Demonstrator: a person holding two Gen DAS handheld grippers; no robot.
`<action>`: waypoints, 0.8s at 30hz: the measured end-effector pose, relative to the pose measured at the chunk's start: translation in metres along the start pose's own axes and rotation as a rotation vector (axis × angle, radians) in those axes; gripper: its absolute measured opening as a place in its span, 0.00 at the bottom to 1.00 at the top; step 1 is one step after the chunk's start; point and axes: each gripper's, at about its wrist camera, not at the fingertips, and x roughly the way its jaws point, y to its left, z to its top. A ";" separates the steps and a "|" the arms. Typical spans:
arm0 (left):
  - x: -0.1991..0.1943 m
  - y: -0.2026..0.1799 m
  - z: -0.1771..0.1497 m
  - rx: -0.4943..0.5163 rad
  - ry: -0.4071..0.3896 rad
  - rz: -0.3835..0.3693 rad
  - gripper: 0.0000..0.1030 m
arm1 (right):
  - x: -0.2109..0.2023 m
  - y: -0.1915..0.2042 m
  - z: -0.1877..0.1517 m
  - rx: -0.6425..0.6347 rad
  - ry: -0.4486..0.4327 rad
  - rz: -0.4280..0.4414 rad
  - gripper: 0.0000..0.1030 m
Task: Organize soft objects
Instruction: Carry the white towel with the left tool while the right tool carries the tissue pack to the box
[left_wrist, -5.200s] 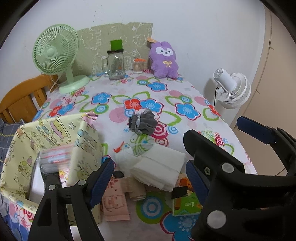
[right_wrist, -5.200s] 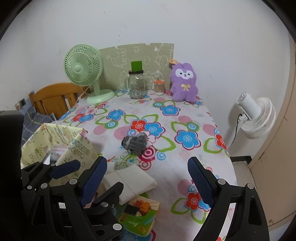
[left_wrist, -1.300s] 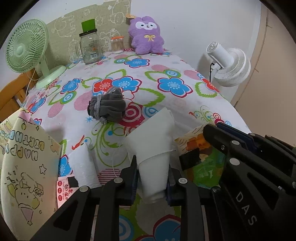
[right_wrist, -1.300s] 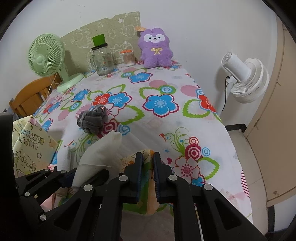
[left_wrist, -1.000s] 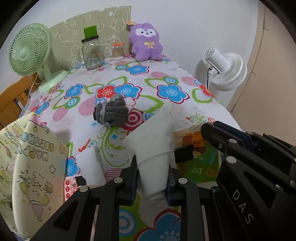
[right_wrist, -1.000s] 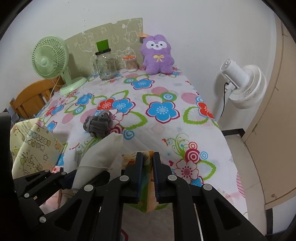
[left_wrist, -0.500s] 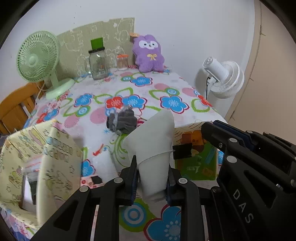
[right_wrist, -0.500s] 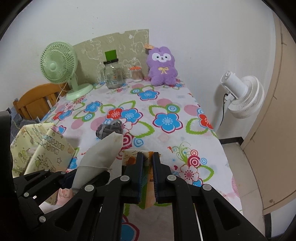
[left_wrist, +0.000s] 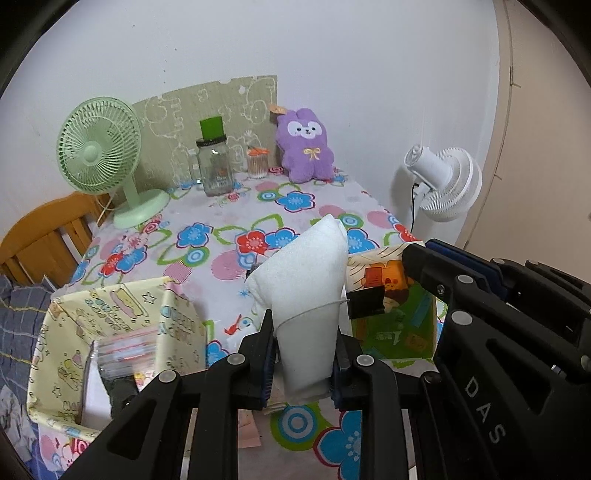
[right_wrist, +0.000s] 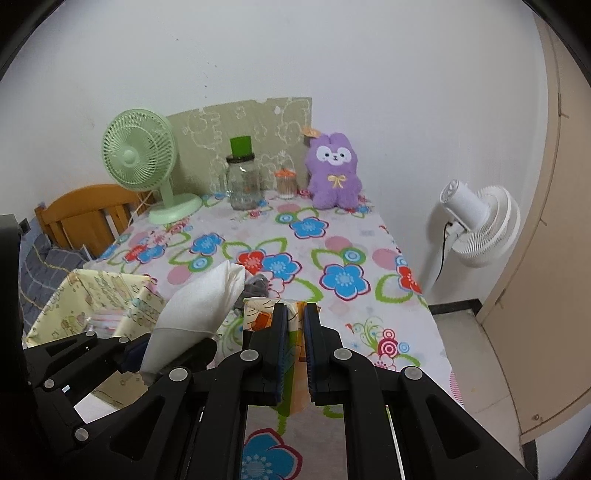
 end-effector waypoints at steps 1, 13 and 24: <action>-0.003 0.002 0.000 0.000 -0.005 0.000 0.21 | -0.003 0.002 0.001 -0.001 -0.004 0.001 0.12; -0.034 0.021 0.003 -0.008 -0.060 0.025 0.21 | -0.029 0.029 0.013 -0.038 -0.054 0.014 0.11; -0.054 0.052 0.006 -0.027 -0.102 0.055 0.21 | -0.040 0.061 0.025 -0.070 -0.080 0.037 0.11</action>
